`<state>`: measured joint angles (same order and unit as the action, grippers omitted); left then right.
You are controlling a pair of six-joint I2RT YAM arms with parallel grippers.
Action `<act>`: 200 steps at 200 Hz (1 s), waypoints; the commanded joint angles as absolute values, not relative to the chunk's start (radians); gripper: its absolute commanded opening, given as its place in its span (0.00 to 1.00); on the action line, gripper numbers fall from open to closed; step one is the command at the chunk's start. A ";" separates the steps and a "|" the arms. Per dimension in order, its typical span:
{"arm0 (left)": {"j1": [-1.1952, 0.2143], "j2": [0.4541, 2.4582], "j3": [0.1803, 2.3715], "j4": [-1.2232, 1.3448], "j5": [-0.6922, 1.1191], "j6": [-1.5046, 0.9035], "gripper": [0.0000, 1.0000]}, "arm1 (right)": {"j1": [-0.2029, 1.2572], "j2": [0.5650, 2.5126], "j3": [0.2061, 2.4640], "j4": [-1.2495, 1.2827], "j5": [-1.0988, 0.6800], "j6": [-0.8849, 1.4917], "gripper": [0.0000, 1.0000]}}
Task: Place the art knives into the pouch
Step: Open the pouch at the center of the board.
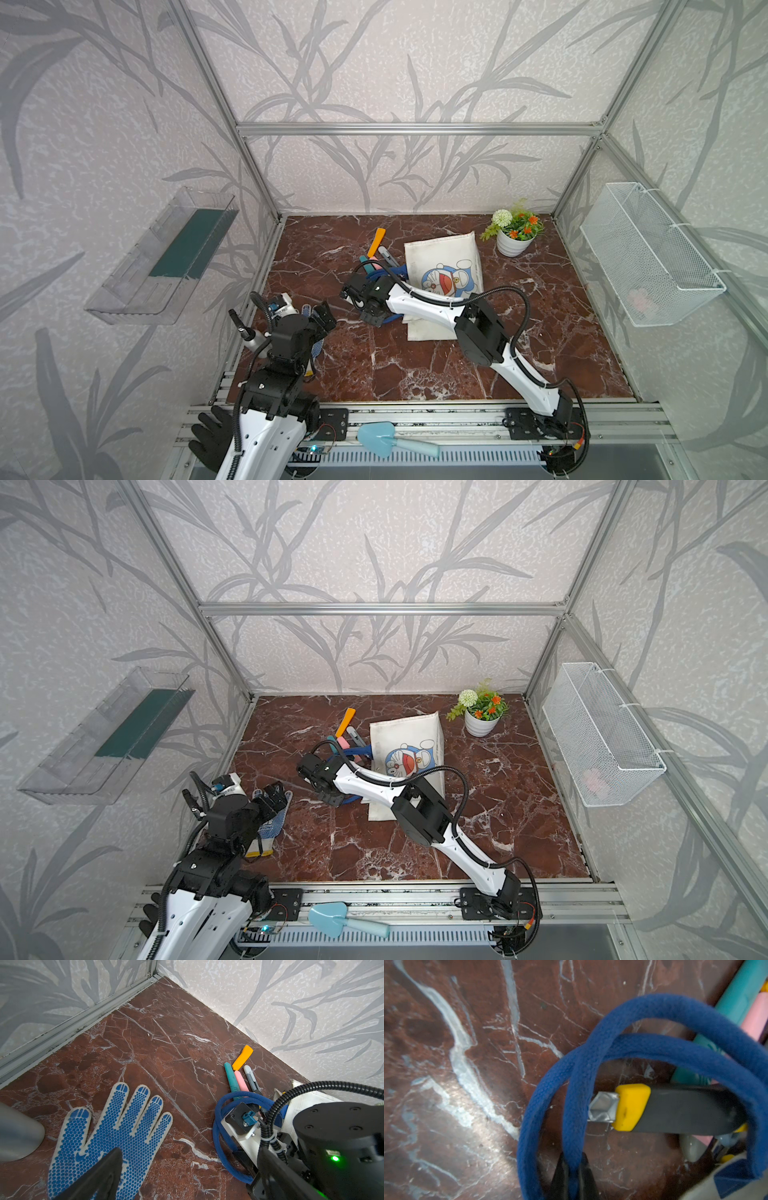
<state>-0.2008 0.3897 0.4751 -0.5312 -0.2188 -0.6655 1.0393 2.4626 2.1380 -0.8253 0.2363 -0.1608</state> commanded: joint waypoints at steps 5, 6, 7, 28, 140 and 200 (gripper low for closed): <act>-0.195 0.378 0.478 -0.570 -0.238 -0.691 0.98 | 1.032 2.375 2.104 -0.795 0.291 -0.119 0.01; -0.195 0.378 0.479 -0.569 -0.234 -0.692 0.98 | 1.032 2.373 2.102 -0.793 0.296 -0.115 0.01; -0.195 0.377 0.480 -0.568 -0.230 -0.691 0.98 | 1.032 2.371 2.099 -0.792 0.300 -0.114 0.01; -0.196 0.369 0.504 -0.542 -0.139 -0.680 0.95 | 1.032 2.299 2.045 -0.758 0.345 -0.034 0.00; -0.198 0.541 0.502 -0.413 0.025 -0.750 0.95 | 0.954 1.828 1.733 -0.627 0.459 0.151 0.00; -0.201 0.672 0.536 -0.330 0.099 -0.743 0.95 | 0.888 1.602 1.598 -0.596 0.464 0.214 0.00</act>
